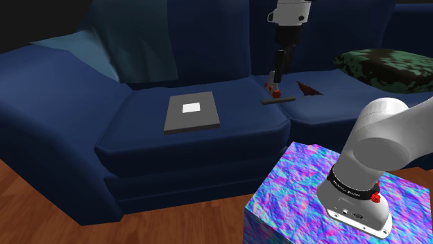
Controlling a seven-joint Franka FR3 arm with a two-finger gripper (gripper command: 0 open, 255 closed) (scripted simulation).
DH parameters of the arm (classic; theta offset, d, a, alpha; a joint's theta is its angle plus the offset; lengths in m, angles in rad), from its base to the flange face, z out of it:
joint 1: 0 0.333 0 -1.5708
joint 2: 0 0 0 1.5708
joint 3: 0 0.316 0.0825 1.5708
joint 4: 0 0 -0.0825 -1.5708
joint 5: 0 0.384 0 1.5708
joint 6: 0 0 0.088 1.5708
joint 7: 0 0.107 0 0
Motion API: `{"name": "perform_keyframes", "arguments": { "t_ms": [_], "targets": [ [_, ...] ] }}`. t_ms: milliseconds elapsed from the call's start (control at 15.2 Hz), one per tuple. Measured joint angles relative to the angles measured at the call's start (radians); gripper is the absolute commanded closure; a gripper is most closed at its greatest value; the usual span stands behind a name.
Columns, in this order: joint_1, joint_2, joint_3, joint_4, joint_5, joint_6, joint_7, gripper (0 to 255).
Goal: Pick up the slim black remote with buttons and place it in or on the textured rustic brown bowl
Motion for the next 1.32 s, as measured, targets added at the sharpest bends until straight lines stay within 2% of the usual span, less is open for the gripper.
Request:
{"name": "perform_keyframes", "arguments": {
  "t_ms": [330,792,1122,1320],
  "targets": [
    [-0.004,0.050,-0.119,-0.056,-0.084,0.105,-0.193,0],
    [0.004,0.196,-0.290,-0.068,-0.172,0.271,-0.460,0],
    [0.035,0.364,-0.416,-0.020,-0.185,0.397,-0.662,0],
    [0.068,0.489,-0.487,0.029,-0.154,0.471,-0.790,0]
  ]
}}
